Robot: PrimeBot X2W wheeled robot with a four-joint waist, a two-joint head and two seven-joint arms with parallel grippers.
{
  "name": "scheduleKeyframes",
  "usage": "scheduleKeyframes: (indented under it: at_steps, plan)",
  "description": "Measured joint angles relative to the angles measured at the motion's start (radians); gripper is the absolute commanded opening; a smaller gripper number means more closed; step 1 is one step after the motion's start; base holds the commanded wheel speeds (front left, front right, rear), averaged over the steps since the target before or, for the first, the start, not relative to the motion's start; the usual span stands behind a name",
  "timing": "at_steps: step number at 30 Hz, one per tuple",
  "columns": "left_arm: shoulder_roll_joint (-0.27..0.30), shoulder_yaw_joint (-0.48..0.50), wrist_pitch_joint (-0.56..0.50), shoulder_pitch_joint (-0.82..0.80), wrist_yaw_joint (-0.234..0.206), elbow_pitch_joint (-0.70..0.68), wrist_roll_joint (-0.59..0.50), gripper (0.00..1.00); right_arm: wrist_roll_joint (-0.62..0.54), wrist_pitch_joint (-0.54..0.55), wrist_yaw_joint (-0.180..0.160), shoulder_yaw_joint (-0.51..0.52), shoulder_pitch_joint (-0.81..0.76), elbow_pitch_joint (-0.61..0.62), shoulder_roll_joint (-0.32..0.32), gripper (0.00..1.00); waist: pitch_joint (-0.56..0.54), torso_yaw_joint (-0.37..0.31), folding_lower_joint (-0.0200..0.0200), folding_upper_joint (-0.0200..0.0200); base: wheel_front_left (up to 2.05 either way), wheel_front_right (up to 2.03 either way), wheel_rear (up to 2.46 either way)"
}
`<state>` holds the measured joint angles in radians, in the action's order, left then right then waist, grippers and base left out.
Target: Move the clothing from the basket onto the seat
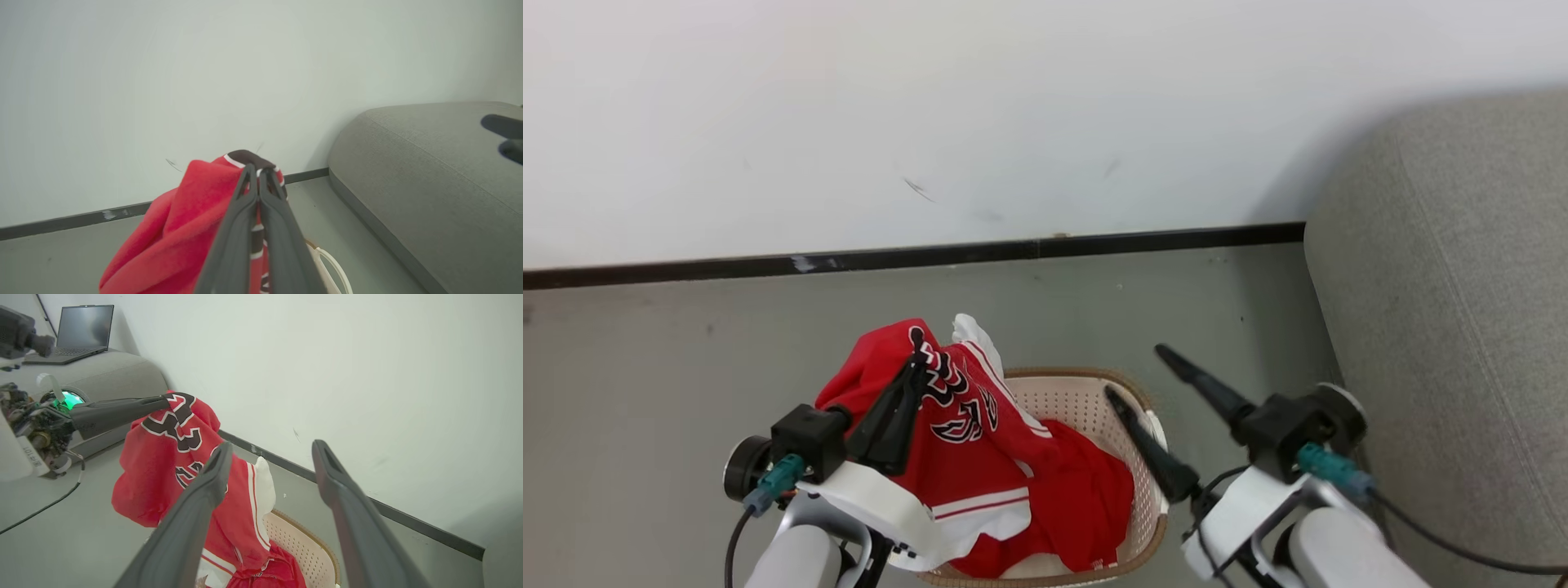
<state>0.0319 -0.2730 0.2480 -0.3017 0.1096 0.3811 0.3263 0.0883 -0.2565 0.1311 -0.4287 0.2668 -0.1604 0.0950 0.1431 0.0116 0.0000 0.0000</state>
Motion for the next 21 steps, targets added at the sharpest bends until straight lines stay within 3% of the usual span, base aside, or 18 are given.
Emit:
scheduleKeyframes:
  at_steps: [14, 21]
  plan:
    - [0.005, -0.1, -0.047, 0.052, -0.005, -0.155, 0.01, 0.0, 0.026, 0.0, 0.0, -0.244, 0.009, -0.077, -0.001, 1.0, -0.105, 0.058, 0.0, 0.0, 0.0, 0.0, 0.0]
    - [0.007, -0.15, -0.088, 0.071, -0.011, -0.245, 0.018, 0.0, 0.026, 0.0, 0.0, -0.267, 0.03, -0.113, -0.001, 1.0, -0.13, 0.091, 0.0, 0.0, 0.0, 0.0, 0.0]
